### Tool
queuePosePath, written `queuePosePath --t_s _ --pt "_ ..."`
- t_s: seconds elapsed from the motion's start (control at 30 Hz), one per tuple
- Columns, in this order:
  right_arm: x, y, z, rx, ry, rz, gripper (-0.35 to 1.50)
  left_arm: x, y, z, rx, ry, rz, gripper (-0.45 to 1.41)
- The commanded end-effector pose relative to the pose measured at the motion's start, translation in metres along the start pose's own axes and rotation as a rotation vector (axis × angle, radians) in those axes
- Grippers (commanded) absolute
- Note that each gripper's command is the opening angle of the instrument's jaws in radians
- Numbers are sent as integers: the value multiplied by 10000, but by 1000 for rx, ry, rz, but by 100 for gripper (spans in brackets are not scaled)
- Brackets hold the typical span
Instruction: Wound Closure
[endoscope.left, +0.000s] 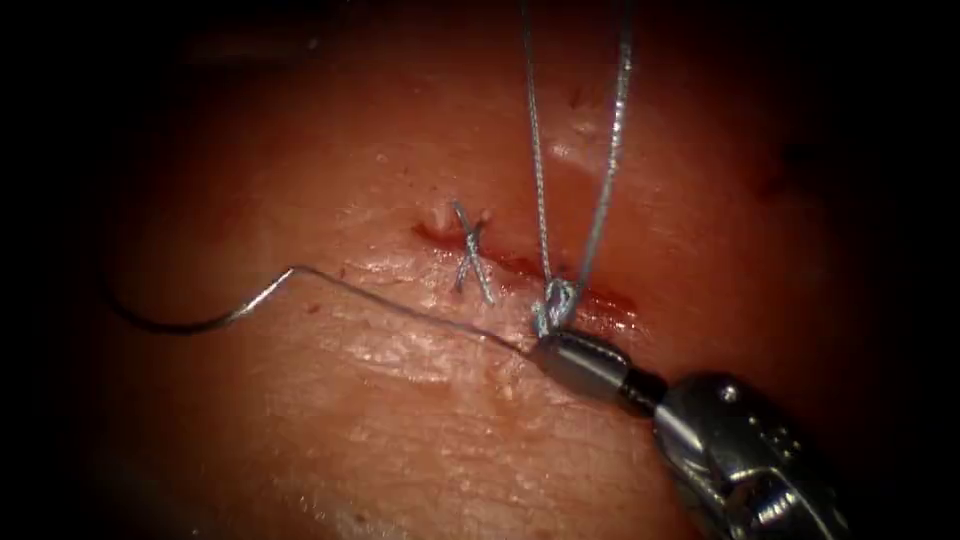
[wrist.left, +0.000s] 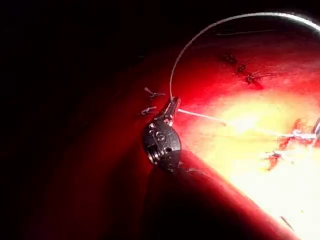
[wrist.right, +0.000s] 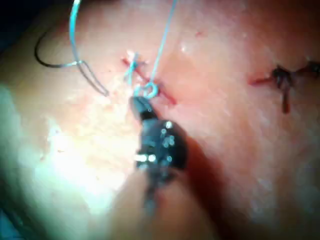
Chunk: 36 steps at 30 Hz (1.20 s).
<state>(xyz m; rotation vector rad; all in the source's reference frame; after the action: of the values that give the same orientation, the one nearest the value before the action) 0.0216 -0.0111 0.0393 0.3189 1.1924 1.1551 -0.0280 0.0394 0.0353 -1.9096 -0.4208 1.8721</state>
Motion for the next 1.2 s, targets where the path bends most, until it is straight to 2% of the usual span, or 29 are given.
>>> queuePosePath --t_s 0.03,0.43,0.73,0.93,1.07,1.2 --pt "-6 0 7 3 0 0 -35 0 -10 7 8 1 3 -45" --pt "-14 -4 5 29 -12 -6 -35 9 -53 29 71 10 -1 -45" --pt "-18 -6 6 38 -16 -10 -35 9 -72 41 109 12 16 -45" --pt "-26 -8 9 55 -41 1 -35 -1 -78 48 133 9 28 -45" --pt "-42 -13 9 46 -97 28 -35 -10 -82 50 140 8 39 -45" --pt "-48 -17 7 60 -102 70 -35 -16 -81 56 150 7 45 -45"
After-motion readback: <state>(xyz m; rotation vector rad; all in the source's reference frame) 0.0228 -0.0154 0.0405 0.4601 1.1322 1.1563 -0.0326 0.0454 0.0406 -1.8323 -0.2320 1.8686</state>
